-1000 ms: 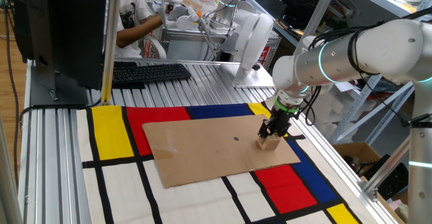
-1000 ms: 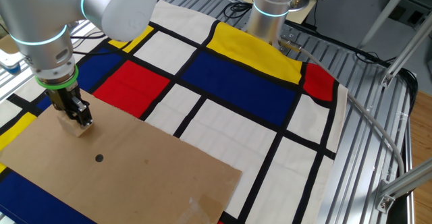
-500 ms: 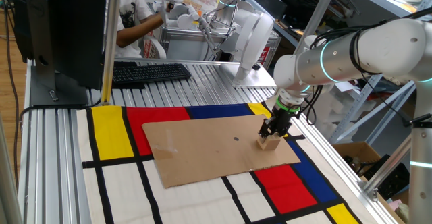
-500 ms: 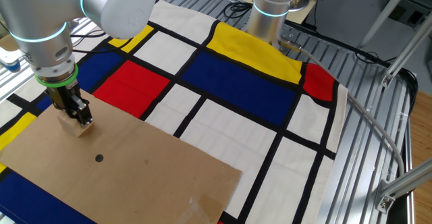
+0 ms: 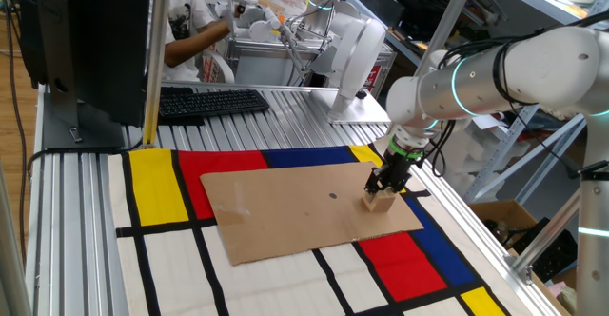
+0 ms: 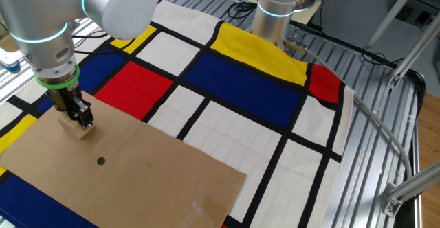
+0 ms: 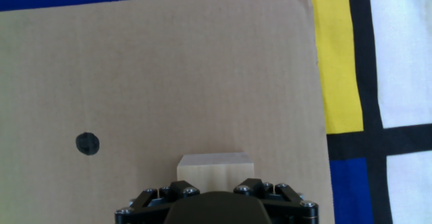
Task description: Hold a small block with the gripper and sweep it from left to right on the table
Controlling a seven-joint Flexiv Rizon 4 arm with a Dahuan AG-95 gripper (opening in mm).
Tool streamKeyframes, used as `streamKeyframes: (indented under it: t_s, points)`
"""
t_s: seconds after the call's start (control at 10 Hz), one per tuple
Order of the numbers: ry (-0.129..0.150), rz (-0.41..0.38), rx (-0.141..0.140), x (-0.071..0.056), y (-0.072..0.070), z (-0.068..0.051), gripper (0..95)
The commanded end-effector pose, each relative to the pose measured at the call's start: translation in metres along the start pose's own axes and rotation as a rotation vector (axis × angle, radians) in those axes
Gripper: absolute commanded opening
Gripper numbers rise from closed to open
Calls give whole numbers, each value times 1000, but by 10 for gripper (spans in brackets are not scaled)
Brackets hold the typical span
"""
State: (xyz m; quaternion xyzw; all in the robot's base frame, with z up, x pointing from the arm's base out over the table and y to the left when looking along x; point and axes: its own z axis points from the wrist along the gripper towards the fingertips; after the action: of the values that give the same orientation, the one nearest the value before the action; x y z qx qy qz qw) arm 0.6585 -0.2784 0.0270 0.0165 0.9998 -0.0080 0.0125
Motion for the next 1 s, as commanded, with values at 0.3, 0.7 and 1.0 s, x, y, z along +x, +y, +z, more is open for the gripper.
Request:
streamKeyframes:
  t_s: [0.3, 0.7, 1.0]
  points:
    - [-1, 1, 3, 0, 0, 0, 0]
    - [-1, 5, 4, 0, 0, 1, 0]
    - [0, 6, 5, 0, 0, 1, 0]
